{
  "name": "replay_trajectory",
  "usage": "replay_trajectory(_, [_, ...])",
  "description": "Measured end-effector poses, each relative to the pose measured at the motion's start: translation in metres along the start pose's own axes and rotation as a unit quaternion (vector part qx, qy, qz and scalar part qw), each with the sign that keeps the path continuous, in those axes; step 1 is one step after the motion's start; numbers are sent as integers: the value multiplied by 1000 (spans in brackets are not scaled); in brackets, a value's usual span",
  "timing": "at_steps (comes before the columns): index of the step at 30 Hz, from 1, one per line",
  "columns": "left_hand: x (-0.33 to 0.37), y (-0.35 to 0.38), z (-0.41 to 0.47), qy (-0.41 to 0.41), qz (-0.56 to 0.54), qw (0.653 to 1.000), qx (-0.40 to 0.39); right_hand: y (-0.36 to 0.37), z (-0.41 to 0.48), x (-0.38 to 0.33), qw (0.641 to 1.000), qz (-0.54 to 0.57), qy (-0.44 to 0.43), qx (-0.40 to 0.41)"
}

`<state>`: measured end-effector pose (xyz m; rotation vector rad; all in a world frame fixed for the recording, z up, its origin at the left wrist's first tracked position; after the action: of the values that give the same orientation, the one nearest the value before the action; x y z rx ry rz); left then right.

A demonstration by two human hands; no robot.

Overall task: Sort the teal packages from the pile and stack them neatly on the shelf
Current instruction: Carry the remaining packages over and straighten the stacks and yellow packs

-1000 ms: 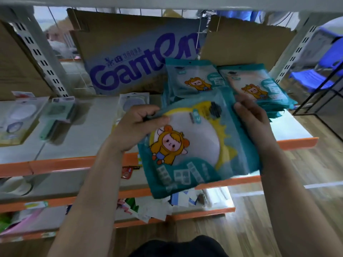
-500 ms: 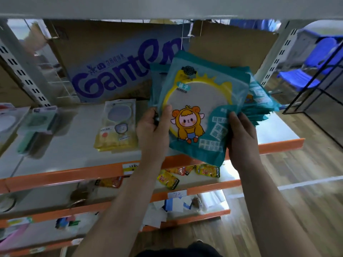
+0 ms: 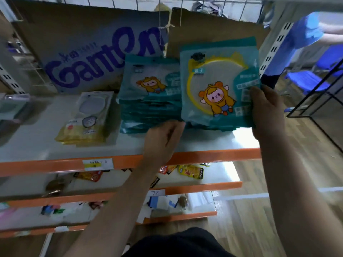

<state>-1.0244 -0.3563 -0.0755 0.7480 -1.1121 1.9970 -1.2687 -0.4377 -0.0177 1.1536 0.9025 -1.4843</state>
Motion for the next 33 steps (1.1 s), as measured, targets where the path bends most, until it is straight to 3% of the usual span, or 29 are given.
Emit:
replay_trajectory(6, [-36,25,-23,35,289,957,-1,-25,72,20,994,-109,2,13])
replay_trajectory(12, [-37,31,-21,32,388,921,30,-18,94,31,982,-187,21,-15])
replay_trajectory(17, [-37,30,-23,26,413,910,29,-13,94,24,959,-280,-42,20])
replay_trajectory(28, [-38,29,-23,-29,387,922,-7,-9,82,13,886,-456,-80,-13])
replay_trajectory(31, [-38,23,-22,-51,351,935,-17,5,74,-5,848,-509,-145,-18])
replay_trajectory(33, [-40,15,-25,-64,322,945,-19,23,64,-13,846,-496,-193,-46])
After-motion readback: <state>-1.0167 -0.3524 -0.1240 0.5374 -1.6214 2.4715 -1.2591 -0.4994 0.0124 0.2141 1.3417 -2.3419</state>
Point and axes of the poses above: each hand's wrist, its own z-axis towards the middle knuckle, its own y-axis out of the palm, x = y × z, the point moved 6 cm from there along z, towards the middle knuckle, and after that the axes turned 6 degrees about -y, right-handed, at the moved point
